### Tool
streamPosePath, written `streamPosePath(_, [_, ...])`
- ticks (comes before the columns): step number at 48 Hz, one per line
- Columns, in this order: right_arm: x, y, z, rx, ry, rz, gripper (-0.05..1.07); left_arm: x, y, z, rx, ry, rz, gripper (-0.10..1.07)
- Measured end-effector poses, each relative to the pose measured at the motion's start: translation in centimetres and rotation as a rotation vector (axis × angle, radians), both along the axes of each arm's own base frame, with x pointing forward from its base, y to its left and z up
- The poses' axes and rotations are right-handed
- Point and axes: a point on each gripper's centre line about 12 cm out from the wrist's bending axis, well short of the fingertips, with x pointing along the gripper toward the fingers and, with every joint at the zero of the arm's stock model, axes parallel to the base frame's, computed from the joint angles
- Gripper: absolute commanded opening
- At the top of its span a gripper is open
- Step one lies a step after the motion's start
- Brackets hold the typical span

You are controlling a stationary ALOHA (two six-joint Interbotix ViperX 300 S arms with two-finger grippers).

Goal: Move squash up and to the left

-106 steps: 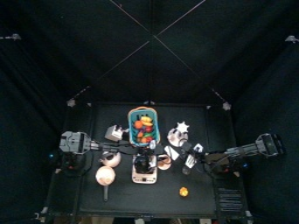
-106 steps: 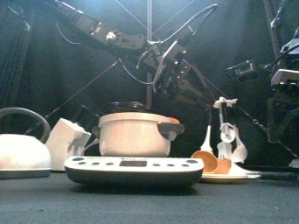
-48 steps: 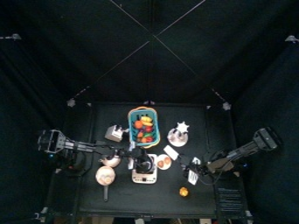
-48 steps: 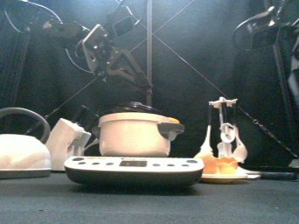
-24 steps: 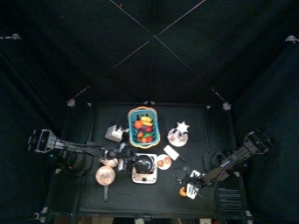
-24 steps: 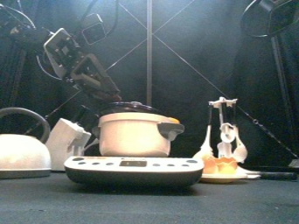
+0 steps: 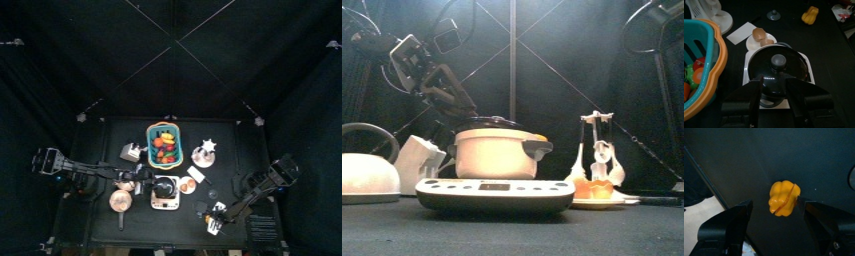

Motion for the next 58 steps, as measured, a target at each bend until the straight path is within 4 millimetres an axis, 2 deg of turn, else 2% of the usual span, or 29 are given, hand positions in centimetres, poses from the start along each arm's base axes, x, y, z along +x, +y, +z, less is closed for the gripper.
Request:
streamPosePath(17, [0.0,0.1,-0.9,-0.036,0.039,0.000,0.96,-0.6,0.0,-0.8,-0.004,0.023,0.004,0.74])
streamPosePath(35, [0.1,0.4,-0.8,-0.013,0.042,-0.013,0.69,-0.8,0.2,-1.0,-0.005,0.029,0.009,0.74])
streamPosePath(47, [0.7,0.1,-0.4,-0.032,0.019,0.004,0.68,-0.9,0.3,-1.1,-0.005,0.031,0.012,0.74])
streamPosePath(58, [2.4,-1.0,1.2,-0.099,-0.077,0.050,0.68,-0.9,0.3,-1.1,-0.005,0.032,0.012,0.74])
